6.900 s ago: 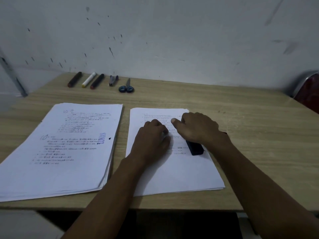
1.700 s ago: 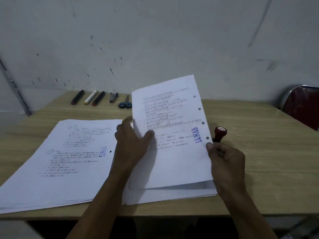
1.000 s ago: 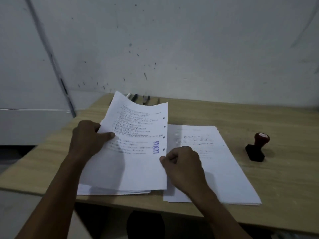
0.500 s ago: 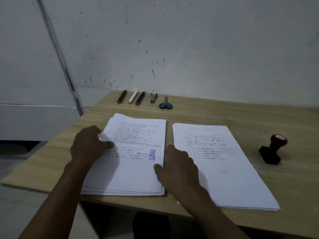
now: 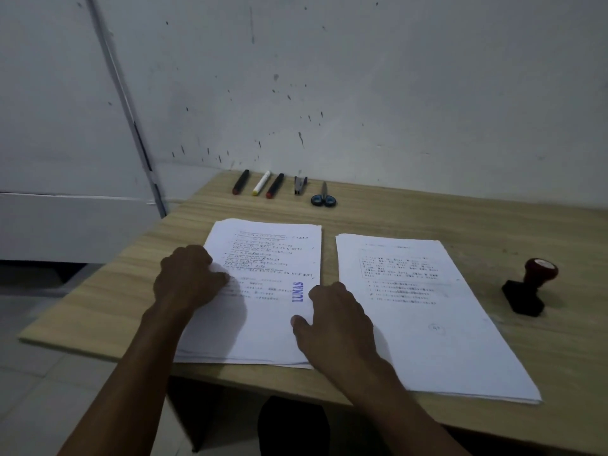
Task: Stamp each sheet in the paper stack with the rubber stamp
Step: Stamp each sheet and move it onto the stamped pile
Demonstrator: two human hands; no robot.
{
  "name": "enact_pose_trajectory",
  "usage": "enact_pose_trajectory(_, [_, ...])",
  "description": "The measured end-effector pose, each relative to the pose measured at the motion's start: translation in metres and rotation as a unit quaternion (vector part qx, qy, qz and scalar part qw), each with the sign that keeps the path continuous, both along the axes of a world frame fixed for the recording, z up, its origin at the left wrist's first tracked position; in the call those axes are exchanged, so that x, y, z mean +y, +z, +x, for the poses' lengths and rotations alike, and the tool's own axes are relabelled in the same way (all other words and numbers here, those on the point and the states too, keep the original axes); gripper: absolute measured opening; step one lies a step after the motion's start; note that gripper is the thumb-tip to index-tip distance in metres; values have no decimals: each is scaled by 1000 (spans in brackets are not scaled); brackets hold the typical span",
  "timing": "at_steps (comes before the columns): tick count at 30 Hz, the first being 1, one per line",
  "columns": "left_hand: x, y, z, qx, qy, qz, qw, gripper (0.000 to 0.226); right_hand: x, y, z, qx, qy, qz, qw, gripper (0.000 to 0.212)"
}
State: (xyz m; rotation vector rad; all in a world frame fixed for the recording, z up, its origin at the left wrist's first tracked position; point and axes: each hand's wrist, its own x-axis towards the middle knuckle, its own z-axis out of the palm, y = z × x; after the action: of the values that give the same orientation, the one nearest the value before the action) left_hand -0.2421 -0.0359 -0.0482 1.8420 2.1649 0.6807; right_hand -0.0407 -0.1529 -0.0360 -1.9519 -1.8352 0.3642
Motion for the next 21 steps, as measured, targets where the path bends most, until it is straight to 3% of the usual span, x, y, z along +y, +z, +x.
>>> enact_pose_trajectory(10, [-1, 4, 3, -10, 2, -6, 1000, 51, -7, 3, 6, 32, 26, -5, 999, 39])
enact_pose_trajectory(14, [-9, 9, 17, 23, 25, -7, 999, 60, -12, 8, 11, 38, 21, 11, 999, 40])
enact_pose_trajectory(16, [-17, 15, 33, 26, 35, 38, 998, 59, -14, 13, 16, 29, 12, 33, 999, 42])
enact_pose_trajectory(21, [-33, 22, 83, -102, -57, 180, 977, 41, -15, 18, 48, 33, -53, 87, 994, 43])
